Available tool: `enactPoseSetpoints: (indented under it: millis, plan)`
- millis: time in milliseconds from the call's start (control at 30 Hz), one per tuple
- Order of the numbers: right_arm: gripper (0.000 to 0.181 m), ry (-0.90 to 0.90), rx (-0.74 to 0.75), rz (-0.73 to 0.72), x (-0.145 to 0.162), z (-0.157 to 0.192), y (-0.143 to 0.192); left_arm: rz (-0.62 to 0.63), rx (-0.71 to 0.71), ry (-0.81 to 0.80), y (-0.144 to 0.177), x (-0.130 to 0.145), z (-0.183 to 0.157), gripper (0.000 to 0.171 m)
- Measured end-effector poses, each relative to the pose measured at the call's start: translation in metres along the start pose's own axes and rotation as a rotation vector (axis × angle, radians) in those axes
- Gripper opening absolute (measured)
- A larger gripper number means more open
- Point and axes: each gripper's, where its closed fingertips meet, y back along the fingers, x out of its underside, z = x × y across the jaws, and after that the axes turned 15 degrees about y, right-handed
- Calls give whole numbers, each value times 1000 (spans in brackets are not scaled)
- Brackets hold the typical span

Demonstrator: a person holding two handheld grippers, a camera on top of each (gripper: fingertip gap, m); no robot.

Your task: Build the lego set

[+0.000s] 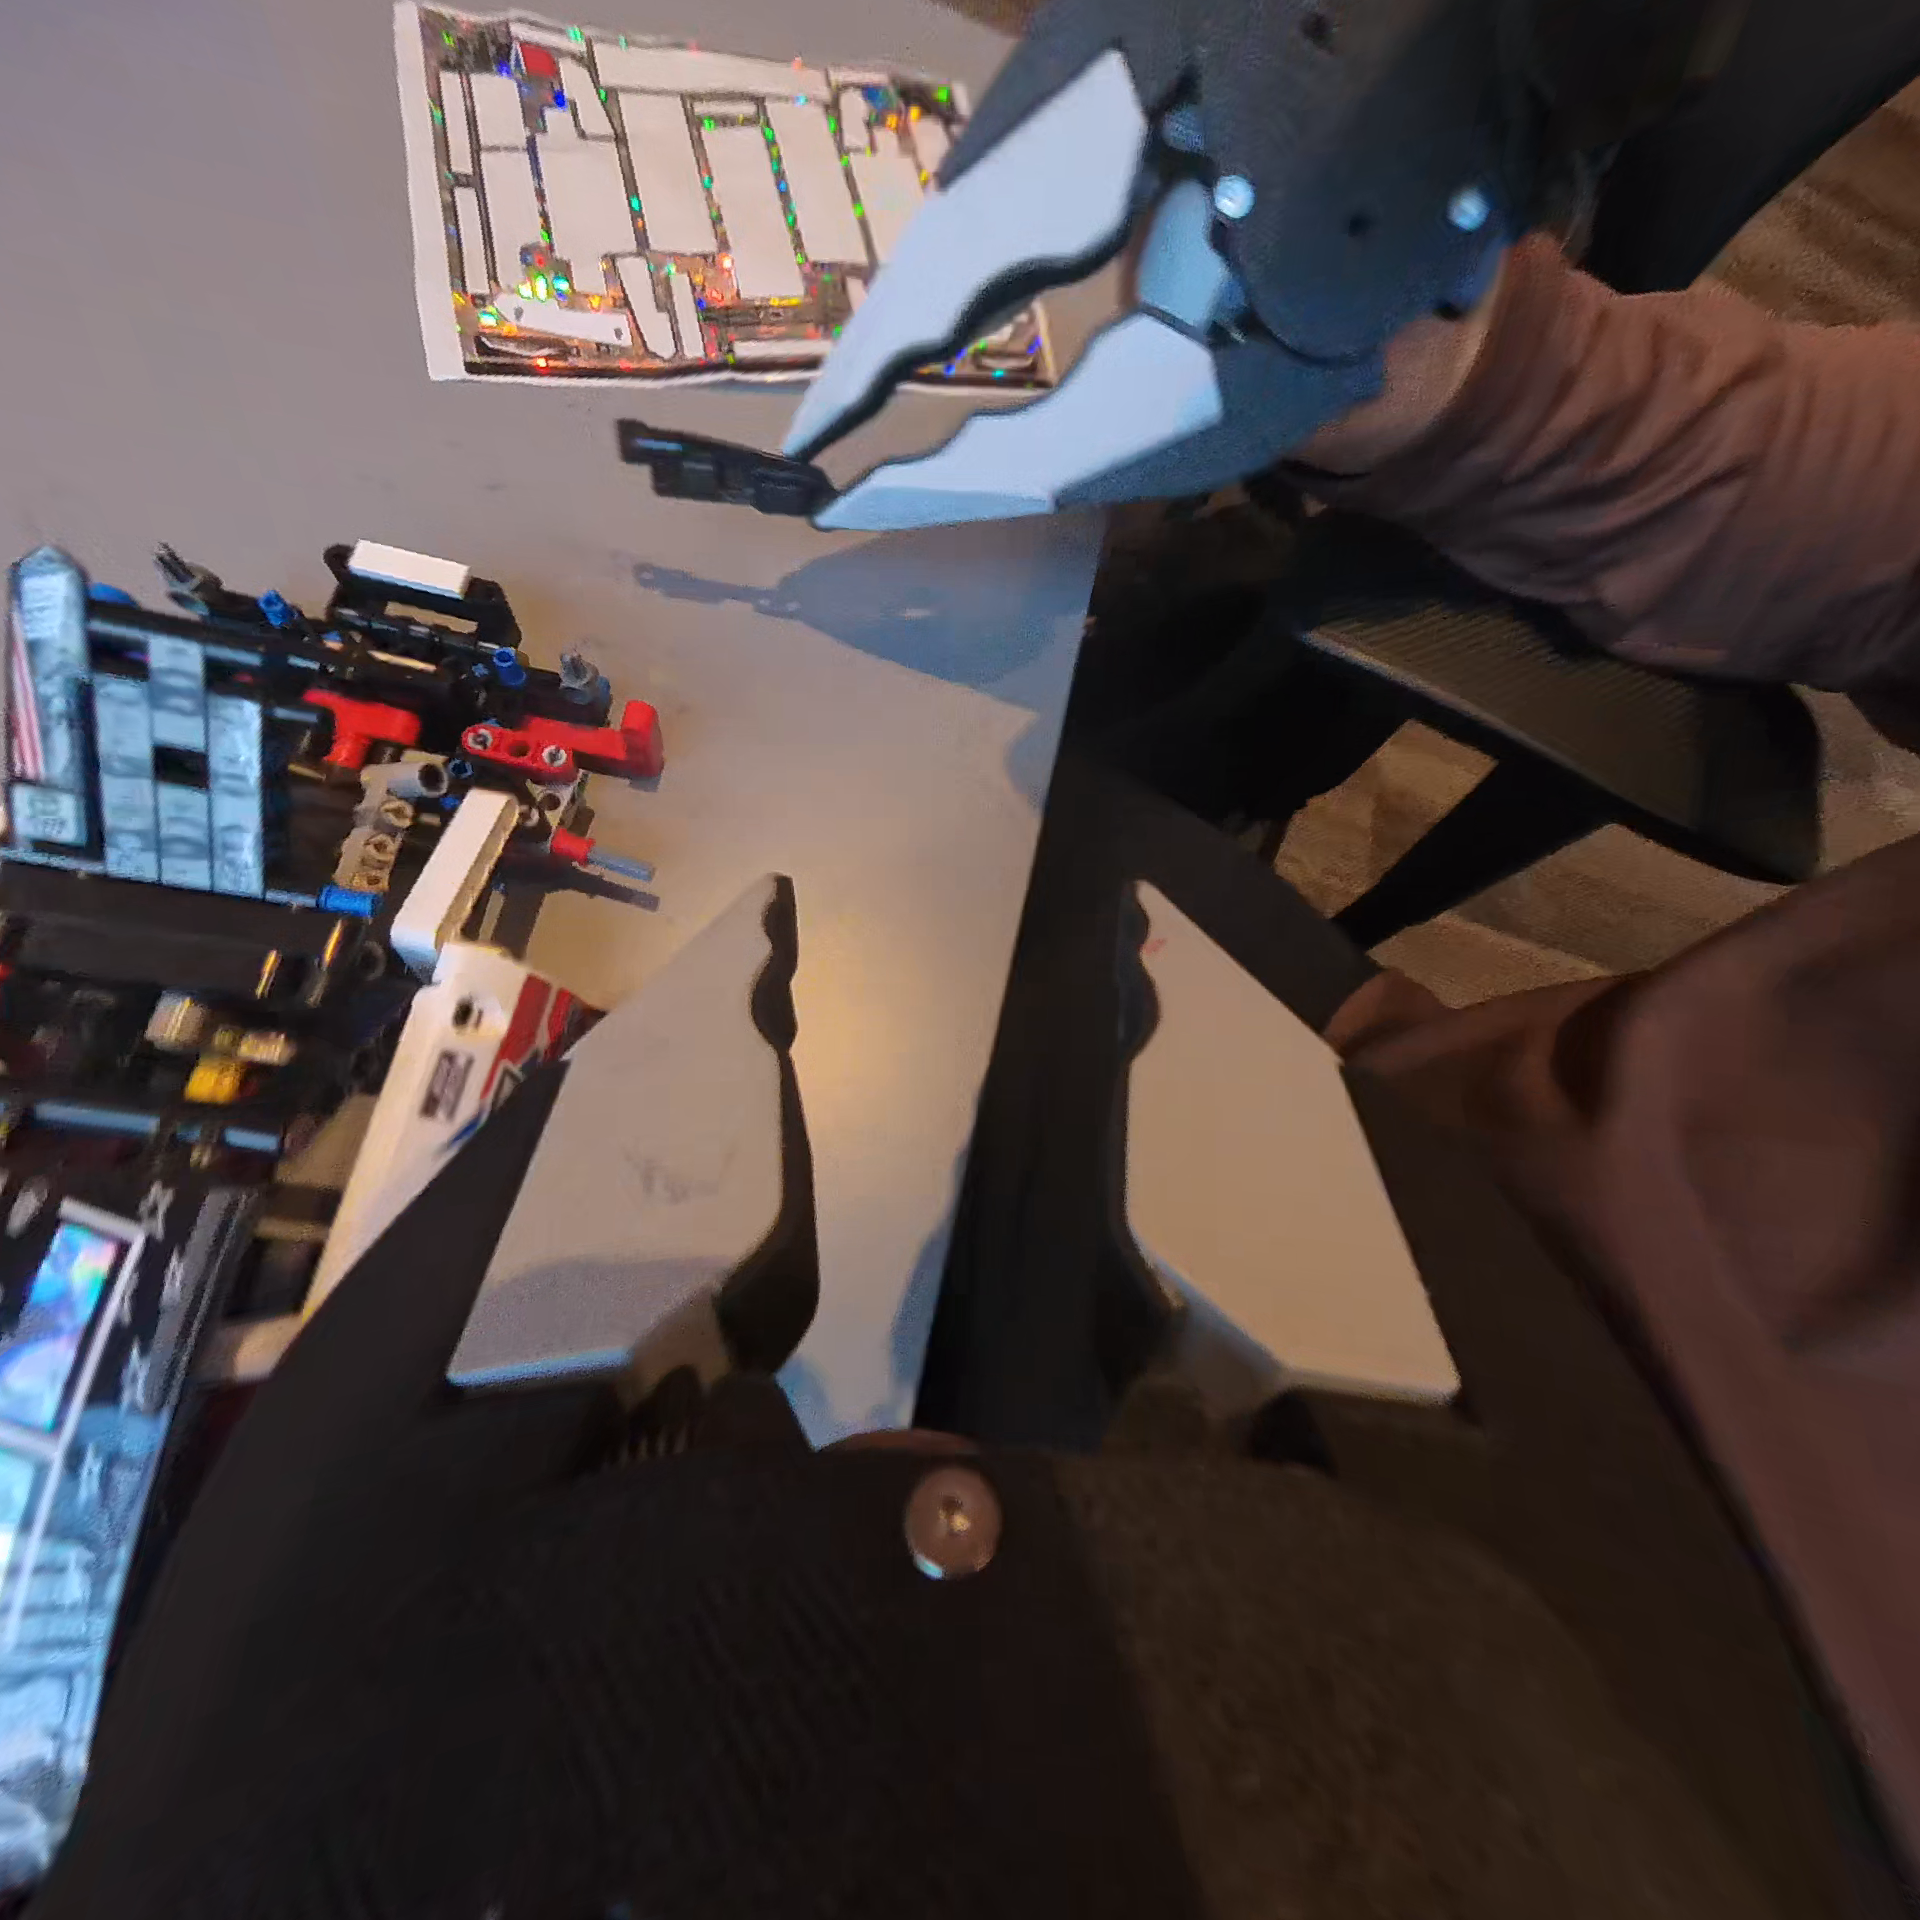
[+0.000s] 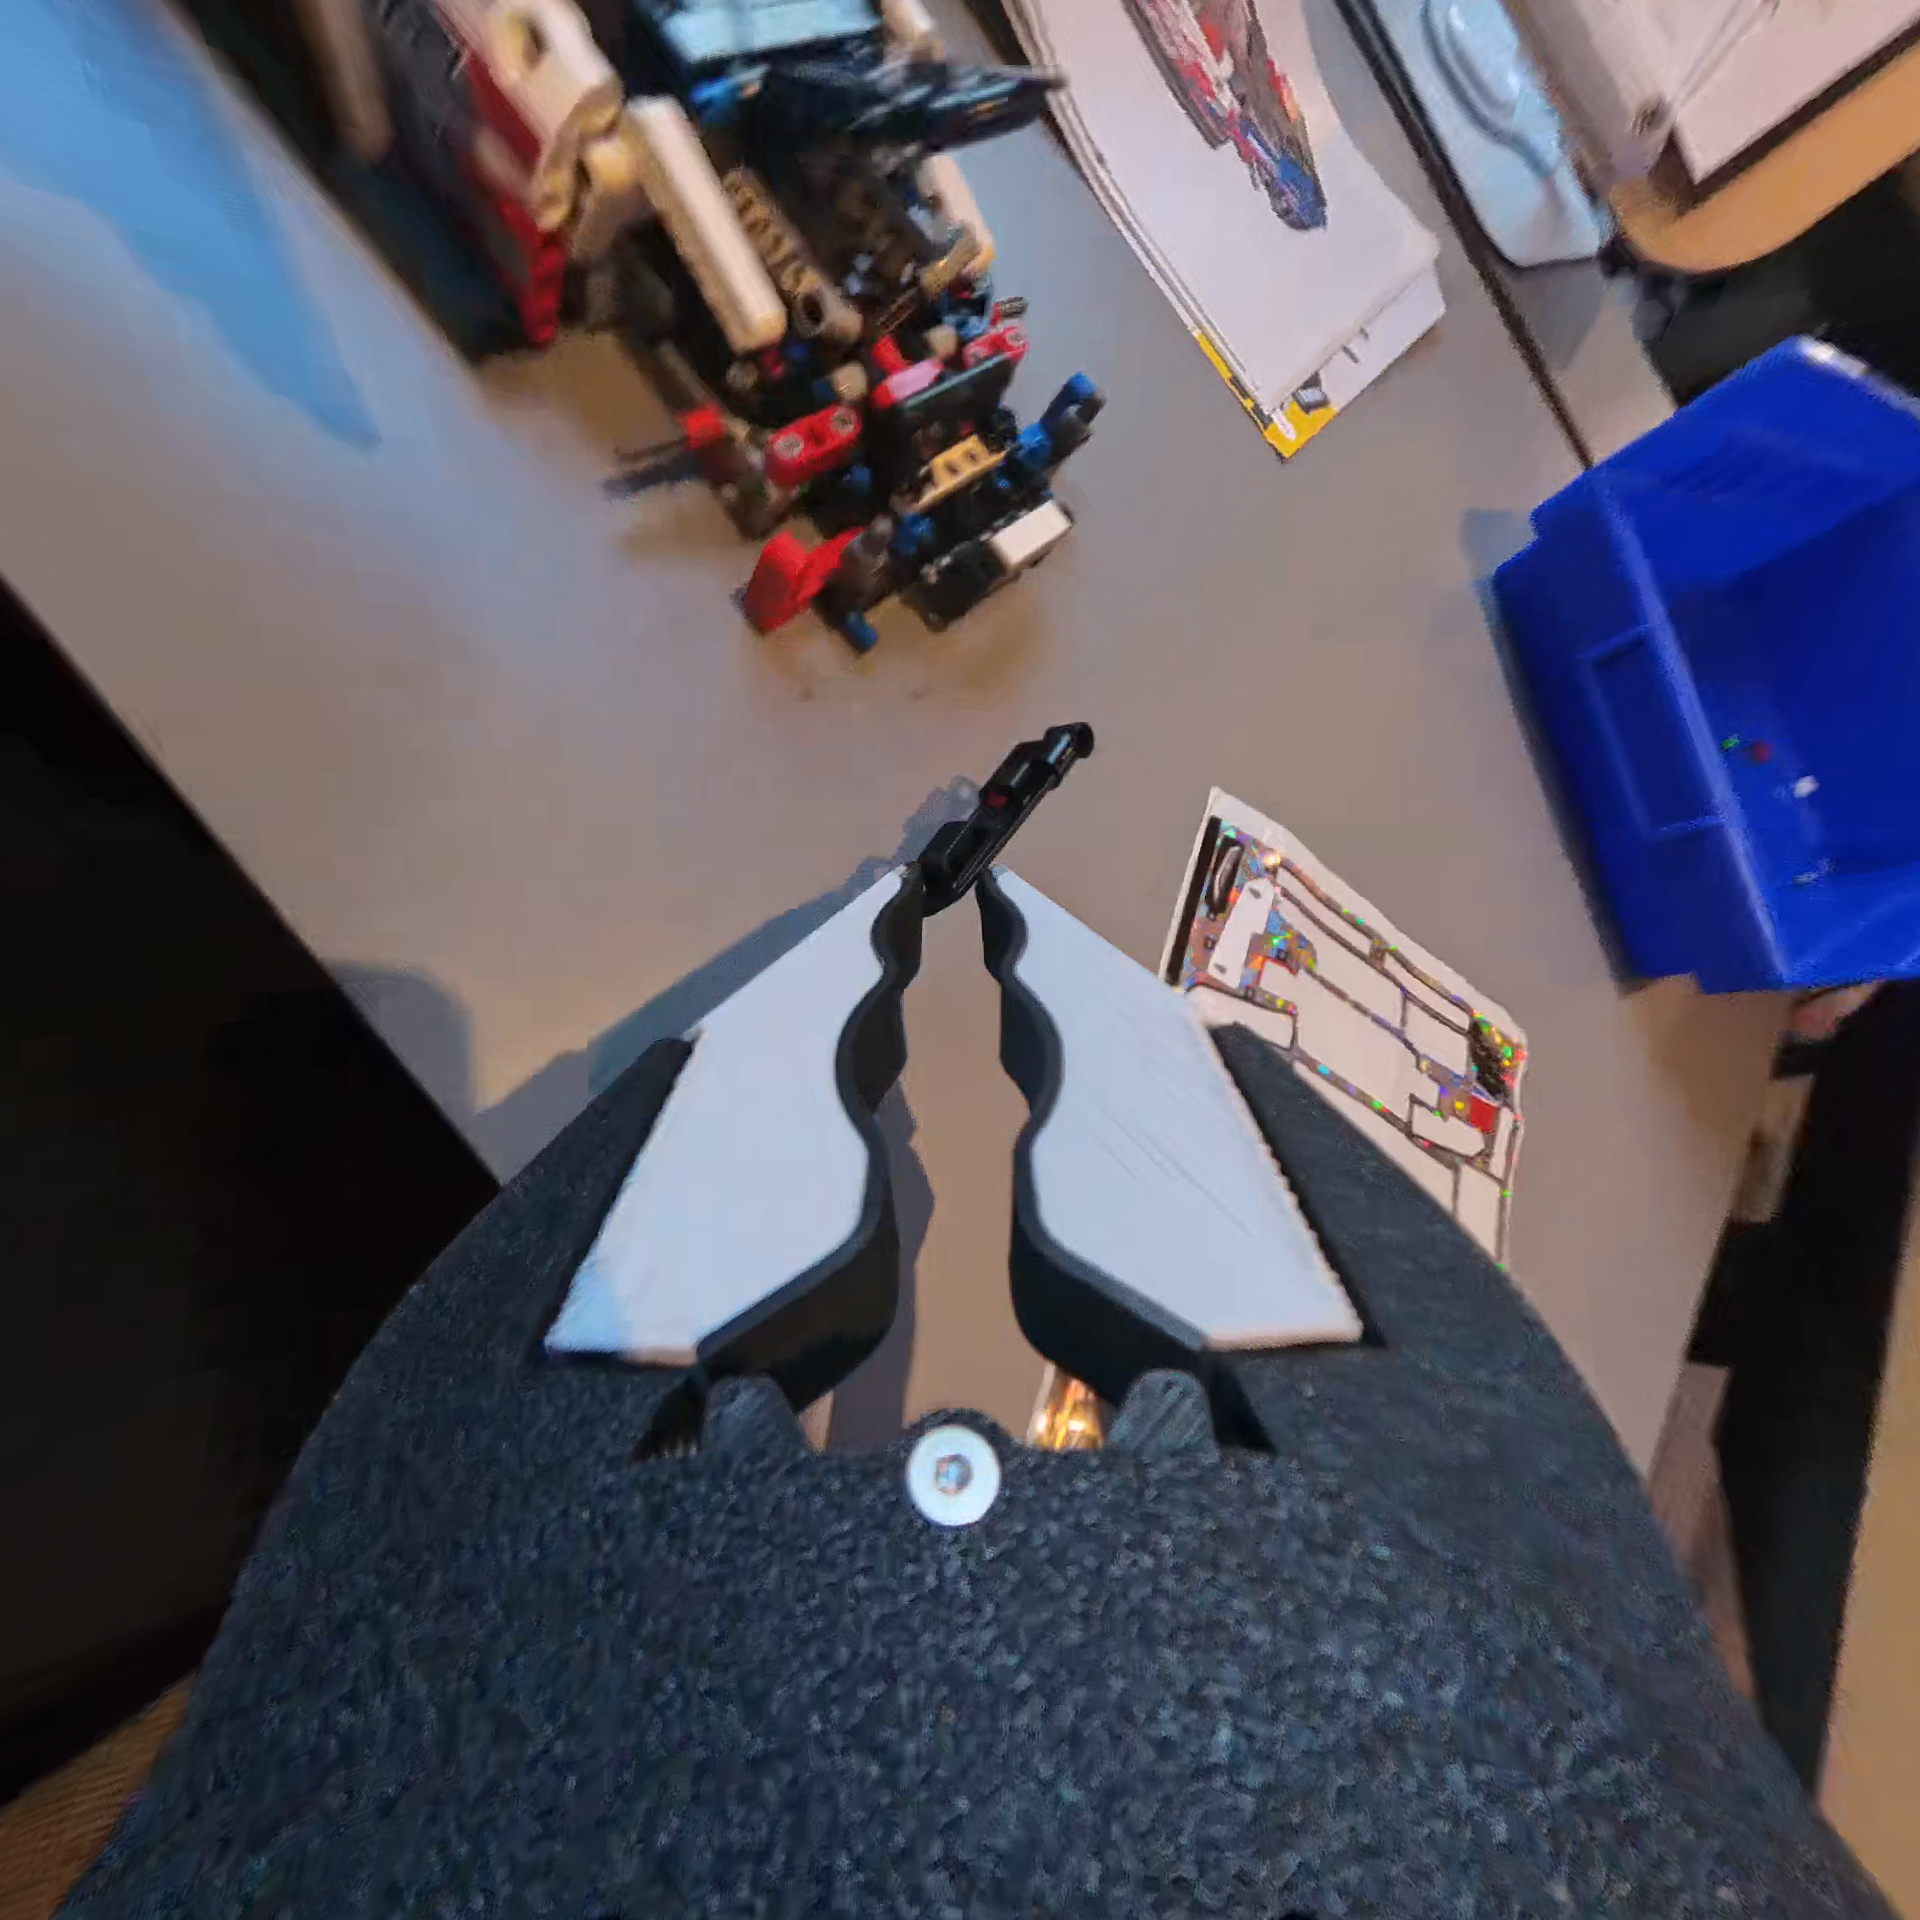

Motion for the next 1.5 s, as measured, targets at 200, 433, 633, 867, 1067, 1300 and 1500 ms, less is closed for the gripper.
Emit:
enactPoseSetpoints:
  millis: [200, 433, 633, 867, 1067, 1300, 1500]
  plan:
    - [11, 315, 91, -88, 3, 28, 21, 176, -150, -310, -37, -9, 17, 56]
    - [10, 496, 146, -103, 4, 39, 33, 345, -236, -764, -69, -40, 29, 55]
    - [10, 503, 179, -124, -7, 36, 44, 291, -147, -928, -88, -40, 14, 12]
    - [6, 476, 164, -105, -14, 35, 34, 156, -168, -860, -72, -32, 15, 4]
    - [1, -223, -27, -256, -35, 8, 24, -162, -586, -1145, -22, -58, 36, 3]
    - [16, -1109, -718, -699, -101, -3, 40, -406, -800, -1422, 17, -62, 25, 4]
    - [0, -1152, -727, -721, -110, -5, 31, -483, -825, -1413, 28, -61, 28, 4]
